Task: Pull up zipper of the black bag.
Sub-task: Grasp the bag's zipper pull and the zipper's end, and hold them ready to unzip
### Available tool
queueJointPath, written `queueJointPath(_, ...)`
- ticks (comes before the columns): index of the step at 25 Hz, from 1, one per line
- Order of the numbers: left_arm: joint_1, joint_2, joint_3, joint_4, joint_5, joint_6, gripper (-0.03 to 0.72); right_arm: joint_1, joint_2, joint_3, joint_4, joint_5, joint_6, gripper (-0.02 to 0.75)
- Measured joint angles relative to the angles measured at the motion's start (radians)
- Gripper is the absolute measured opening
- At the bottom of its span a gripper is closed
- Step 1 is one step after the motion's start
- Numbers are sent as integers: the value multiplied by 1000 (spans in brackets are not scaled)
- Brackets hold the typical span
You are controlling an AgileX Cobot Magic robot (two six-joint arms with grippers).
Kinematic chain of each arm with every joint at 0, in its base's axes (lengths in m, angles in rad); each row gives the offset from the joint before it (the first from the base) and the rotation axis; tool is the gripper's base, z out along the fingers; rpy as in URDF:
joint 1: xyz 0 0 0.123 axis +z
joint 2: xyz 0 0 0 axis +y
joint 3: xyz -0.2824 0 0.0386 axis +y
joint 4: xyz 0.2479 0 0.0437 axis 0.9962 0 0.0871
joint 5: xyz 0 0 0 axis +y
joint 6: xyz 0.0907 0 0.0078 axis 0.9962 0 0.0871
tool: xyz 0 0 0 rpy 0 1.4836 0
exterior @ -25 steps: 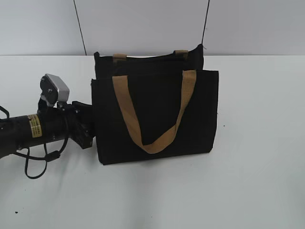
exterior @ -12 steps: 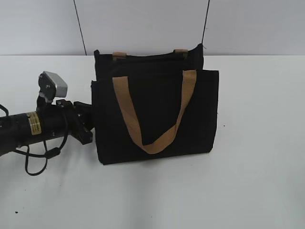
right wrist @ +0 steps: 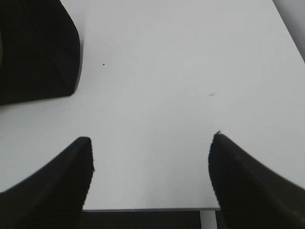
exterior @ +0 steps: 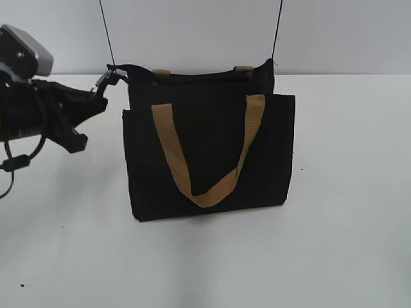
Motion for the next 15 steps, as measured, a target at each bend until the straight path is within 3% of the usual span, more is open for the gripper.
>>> queueJointPath(8, 0, -283, 2, -5, 131, 0, 34, 0, 0, 0, 0, 0, 0, 577)
queueJointPath(15, -3, -361, 2, -1, 140, -17, 33, 0, 0, 0, 0, 0, 0, 577)
